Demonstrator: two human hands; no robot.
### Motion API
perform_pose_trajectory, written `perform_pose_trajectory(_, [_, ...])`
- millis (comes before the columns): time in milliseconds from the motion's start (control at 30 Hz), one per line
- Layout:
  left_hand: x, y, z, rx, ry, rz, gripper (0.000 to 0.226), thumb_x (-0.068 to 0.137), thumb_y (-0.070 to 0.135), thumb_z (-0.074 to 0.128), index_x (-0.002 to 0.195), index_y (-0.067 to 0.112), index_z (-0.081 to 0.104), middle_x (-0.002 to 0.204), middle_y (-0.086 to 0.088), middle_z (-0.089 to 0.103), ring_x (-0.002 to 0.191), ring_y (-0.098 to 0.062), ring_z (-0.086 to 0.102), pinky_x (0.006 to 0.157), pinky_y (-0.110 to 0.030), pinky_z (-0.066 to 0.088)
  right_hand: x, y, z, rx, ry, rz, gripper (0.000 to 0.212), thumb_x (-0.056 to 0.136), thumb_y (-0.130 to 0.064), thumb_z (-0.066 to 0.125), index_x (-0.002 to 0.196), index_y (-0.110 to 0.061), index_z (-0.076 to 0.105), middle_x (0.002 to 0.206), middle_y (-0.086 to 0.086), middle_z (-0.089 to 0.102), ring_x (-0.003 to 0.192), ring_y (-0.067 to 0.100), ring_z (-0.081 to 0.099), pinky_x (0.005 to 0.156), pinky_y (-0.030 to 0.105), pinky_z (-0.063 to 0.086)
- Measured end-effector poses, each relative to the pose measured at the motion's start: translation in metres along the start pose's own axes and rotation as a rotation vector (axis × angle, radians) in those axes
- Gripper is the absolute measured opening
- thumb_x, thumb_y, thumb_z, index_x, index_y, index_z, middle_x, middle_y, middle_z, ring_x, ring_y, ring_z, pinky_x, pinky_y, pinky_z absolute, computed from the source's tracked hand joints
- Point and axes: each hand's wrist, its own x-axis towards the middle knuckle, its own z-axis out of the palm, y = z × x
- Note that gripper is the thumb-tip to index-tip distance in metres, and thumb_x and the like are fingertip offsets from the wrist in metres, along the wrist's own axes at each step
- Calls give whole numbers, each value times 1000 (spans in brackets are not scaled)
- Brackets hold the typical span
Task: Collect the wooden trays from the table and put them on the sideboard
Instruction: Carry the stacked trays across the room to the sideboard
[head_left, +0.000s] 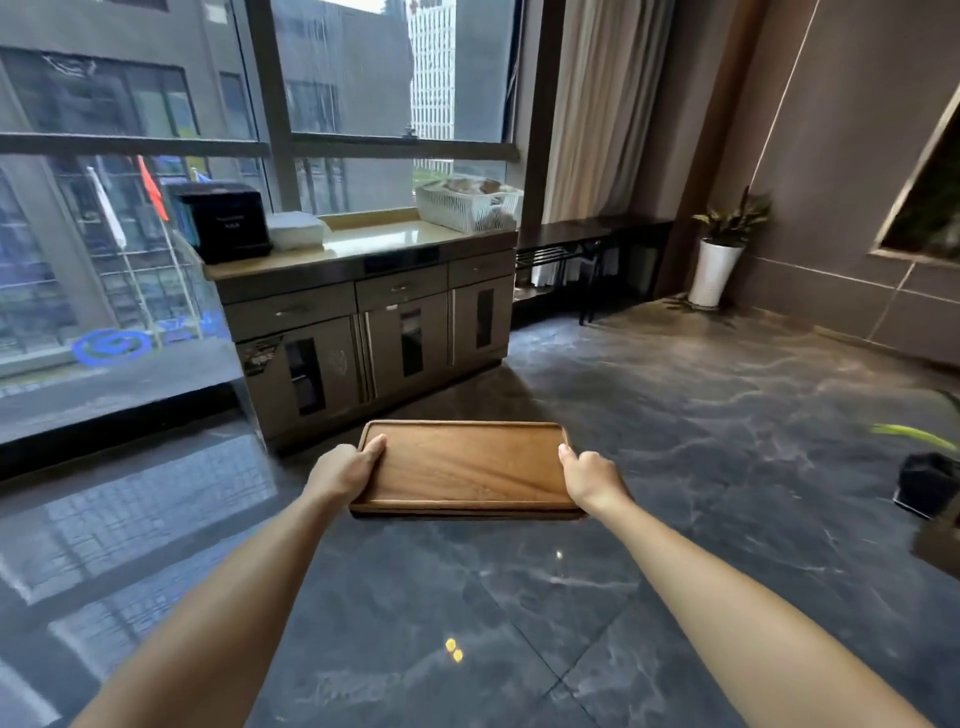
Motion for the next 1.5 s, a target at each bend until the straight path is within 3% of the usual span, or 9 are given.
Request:
perform_pose_trajectory(233, [194, 70, -12, 0, 33, -29, 66, 94, 50, 34, 110, -7, 63, 123, -27, 61, 117, -38, 54, 95, -38, 41, 198, -94, -9, 0, -12, -36, 57, 100, -37, 27, 115, 7, 60, 127, 23, 58, 117, 37, 55, 77, 31, 43])
perform_pose_trajectory(333, [268, 87, -12, -12, 50, -55, 65, 95, 49, 33, 112, -7, 61, 125, -27, 60, 118, -38, 53, 97, -38, 40, 279, -129, 0, 2, -28, -67, 58, 99, -39, 27, 114, 5, 62, 127, 23, 59, 114, 39, 56, 87, 35, 49])
perform_pose_trajectory(467, [371, 100, 0, 13, 77, -110, 65, 95, 50, 33, 112, -6, 61, 124, -25, 60, 118, -38, 53, 97, -38, 40, 389, -165, 27, 31, -112, -88, 57, 98, -44, 26, 105, 0, 62, 105, 17, 60, 66, 28, 60, 78, 49, 58])
perform_pose_trajectory(700, [565, 146, 1, 3, 137, -183, 65, 95, 50, 32, 111, -5, 63, 122, -24, 62, 115, -37, 55, 96, -37, 41, 596, -251, 55, 5, -171, -184, 60, 98, -45, 25, 110, 1, 61, 113, 19, 63, 71, 30, 63, 72, 44, 60])
perform_pose_trajectory(833, [663, 170, -19, -6, 181, -217, 64, 95, 49, 33, 111, -5, 63, 123, -24, 62, 116, -37, 55, 96, -37, 41, 695, -320, 61, 8, -172, -239, 59, 98, -46, 25, 111, -1, 60, 98, 14, 60, 82, 32, 66, 76, 43, 59])
perform_pose_trajectory(967, [766, 178, -35, 8, 195, -239, 65, 96, 48, 32, 114, -7, 61, 126, -26, 60, 119, -37, 53, 98, -37, 40, 787, -378, 89, 19, -197, -247, 50, 97, -46, 27, 96, -7, 58, 93, 10, 58, 63, 25, 62, 78, 47, 58])
perform_pose_trajectory(1100, [885, 177, -41, 13, 173, -247, 65, 95, 49, 32, 114, -6, 61, 126, -24, 60, 119, -37, 53, 98, -37, 40, 888, -431, 130, 11, -209, -234, 54, 96, -47, 27, 98, -5, 62, 105, 14, 63, 88, 34, 66, 83, 50, 56])
perform_pose_trajectory(1300, [1067, 180, -69, 4, 166, -264, 65, 96, 49, 29, 116, -5, 59, 127, -24, 59, 120, -36, 53, 98, -37, 40, 1040, -546, 176, -19, -216, -278, 52, 98, -46, 27, 91, -5, 59, 90, 7, 54, 56, 19, 52, 63, 41, 58])
perform_pose_trajectory(1500, [1220, 209, -116, -23, 198, -259, 67, 95, 52, 30, 120, -4, 58, 133, -25, 55, 124, -37, 50, 102, -37, 38, 1175, -644, 205, -3, -187, -299, 56, 99, -42, 29, 111, 3, 60, 119, 22, 60, 108, 35, 56, 83, 37, 43])
